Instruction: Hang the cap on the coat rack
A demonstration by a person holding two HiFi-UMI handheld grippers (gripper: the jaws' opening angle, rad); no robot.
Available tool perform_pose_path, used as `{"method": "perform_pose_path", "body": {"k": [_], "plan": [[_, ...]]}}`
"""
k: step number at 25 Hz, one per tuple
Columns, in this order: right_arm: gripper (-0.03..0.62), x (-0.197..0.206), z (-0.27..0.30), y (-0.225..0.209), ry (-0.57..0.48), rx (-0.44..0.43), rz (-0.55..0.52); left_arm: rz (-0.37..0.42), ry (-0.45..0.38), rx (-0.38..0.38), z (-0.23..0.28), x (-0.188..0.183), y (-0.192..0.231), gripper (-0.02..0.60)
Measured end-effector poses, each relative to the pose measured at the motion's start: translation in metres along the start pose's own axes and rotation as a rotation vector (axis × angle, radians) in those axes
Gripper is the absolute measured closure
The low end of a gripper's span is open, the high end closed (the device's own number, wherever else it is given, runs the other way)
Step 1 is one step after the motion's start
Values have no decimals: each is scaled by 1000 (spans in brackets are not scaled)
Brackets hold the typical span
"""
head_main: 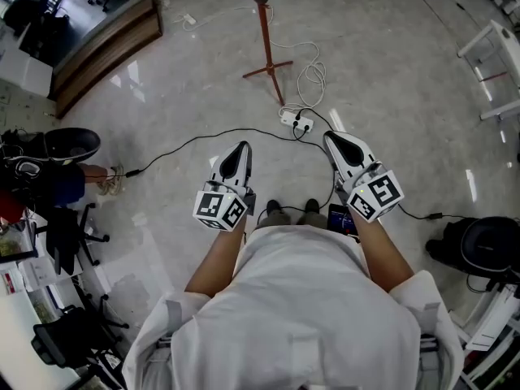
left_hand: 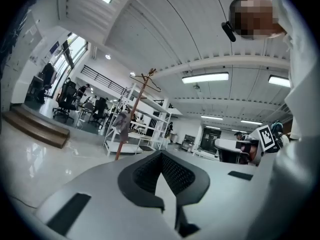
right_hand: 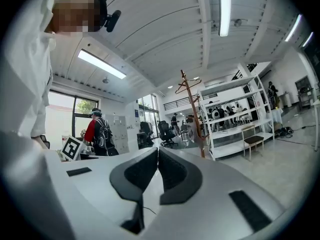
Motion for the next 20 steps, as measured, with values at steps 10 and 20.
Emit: {"method": "perform_pose_path", "body": {"k": [10, 20], "plan": [[569, 19, -31, -54, 13, -30, 74, 35, 52, -13, 40, 9, -44, 571], [569, 31, -33, -72, 23, -94, 82, 22, 91, -49, 51, 21, -54, 571]]}}
Point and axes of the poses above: the fingertips, and each gripper's own axes: z forward along the fingers, y to its left, x out of its underside, the point moved 2 cm from there along -z, backward along the fingers, and after that the axes turned 13 degrees about y, right-handed, at the moved point
